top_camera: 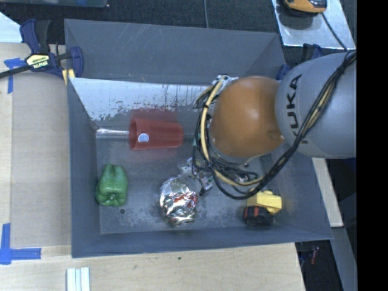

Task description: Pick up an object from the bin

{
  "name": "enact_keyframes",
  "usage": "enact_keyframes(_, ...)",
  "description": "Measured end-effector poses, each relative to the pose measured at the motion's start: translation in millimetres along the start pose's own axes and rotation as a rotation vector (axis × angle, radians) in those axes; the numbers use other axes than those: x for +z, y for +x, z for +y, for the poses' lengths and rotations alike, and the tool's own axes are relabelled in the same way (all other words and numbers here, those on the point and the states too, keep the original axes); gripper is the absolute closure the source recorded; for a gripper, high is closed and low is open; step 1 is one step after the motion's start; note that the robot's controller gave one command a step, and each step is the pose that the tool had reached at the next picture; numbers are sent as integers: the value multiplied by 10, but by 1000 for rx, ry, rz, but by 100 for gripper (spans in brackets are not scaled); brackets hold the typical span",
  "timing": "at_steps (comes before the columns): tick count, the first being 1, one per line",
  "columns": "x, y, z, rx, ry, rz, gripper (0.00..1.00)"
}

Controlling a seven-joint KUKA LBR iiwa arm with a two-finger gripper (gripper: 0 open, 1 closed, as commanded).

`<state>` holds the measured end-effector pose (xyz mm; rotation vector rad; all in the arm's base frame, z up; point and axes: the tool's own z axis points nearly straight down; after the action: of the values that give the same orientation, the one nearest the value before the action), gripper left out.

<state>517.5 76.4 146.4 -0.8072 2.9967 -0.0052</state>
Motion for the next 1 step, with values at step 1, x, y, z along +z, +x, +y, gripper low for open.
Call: enact_keyframes(1,387,175,114,164,2,-5,100)
